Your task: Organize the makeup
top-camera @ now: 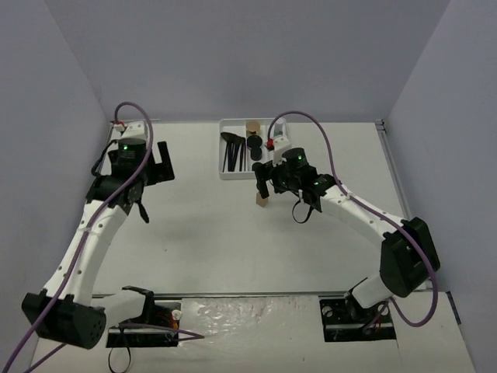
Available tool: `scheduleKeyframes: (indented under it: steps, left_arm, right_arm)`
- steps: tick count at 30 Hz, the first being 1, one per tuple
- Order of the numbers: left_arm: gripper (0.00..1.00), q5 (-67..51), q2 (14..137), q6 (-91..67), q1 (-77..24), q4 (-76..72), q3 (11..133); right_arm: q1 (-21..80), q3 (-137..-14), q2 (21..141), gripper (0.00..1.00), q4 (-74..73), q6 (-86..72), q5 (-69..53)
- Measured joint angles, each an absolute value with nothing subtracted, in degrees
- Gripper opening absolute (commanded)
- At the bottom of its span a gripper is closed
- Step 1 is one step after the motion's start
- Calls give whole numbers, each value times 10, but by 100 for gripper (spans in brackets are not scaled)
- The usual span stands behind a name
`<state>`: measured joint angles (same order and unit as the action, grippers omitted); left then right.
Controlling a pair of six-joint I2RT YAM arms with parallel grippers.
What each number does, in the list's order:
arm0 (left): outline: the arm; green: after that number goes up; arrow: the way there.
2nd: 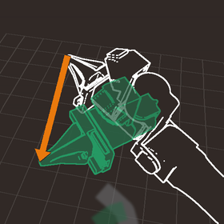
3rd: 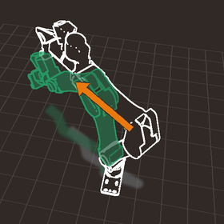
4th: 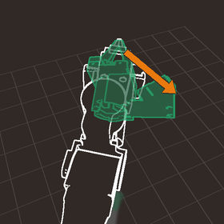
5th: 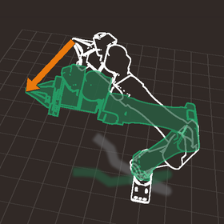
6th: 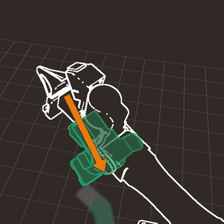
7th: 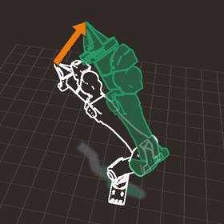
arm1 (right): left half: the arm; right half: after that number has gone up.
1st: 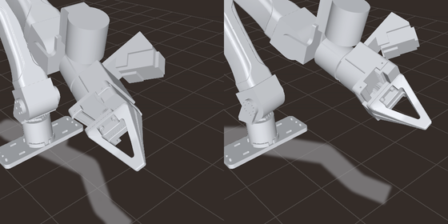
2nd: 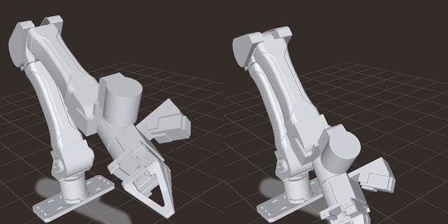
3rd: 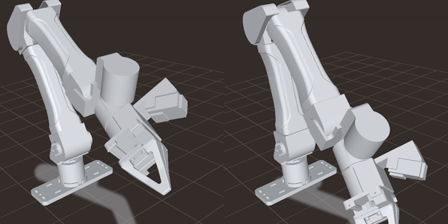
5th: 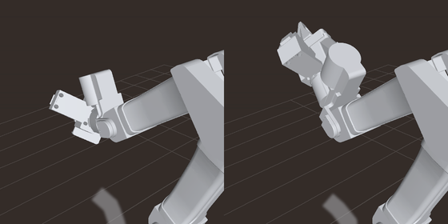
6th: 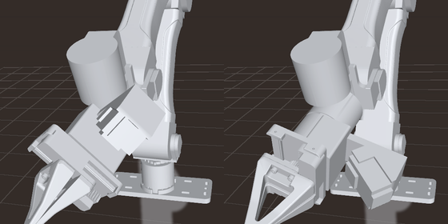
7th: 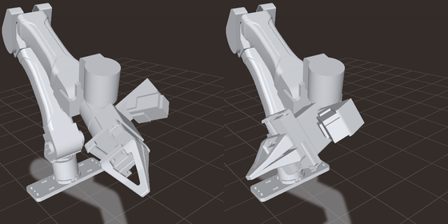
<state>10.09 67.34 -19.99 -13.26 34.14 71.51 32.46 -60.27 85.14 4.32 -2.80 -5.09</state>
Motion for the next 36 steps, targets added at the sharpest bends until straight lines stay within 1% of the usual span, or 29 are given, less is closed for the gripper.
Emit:
scheduleKeyframes:
  steps: [6, 10, 18, 24, 26, 27, 29, 32, 33, 36]
  left_arm:
    - [97, 120, 585, -181, -88, 365, 653]
    - [97, 123, 554, -180, -86, 368, 604]
    - [97, 126, 546, -181, -86, 363, 539]
    - [97, 131, 547, -180, -86, 352, 528]
    - [97, 131, 547, -180, -86, 349, 528]
    - [97, 131, 547, -180, -86, 347, 528]
    - [97, 131, 547, -180, -86, 344, 528]
    - [97, 131, 547, -180, -87, 341, 528]
    - [97, 131, 547, -180, -86, 340, 528]
    - [97, 131, 547, -180, -86, 340, 528]
  right_arm:
    - [331, -610, 930, 78, 55, 0, -75]
    - [331, -614, 965, 73, 61, 18, -93]
    - [331, -629, 1009, 66, 66, 45, -103]
    - [331, -631, 1019, 55, 68, 48, -104]
    - [331, -631, 1020, 44, 70, 48, -103]
    - [331, -631, 1020, 42, 70, 48, -103]
    - [331, -632, 1021, 27, 73, 49, -103]
    - [331, -633, 1021, 11, 77, 49, -101]
    - [331, -633, 1021, 7, 77, 49, -99]
    - [331, -633, 1021, 0, 77, 49, -96]
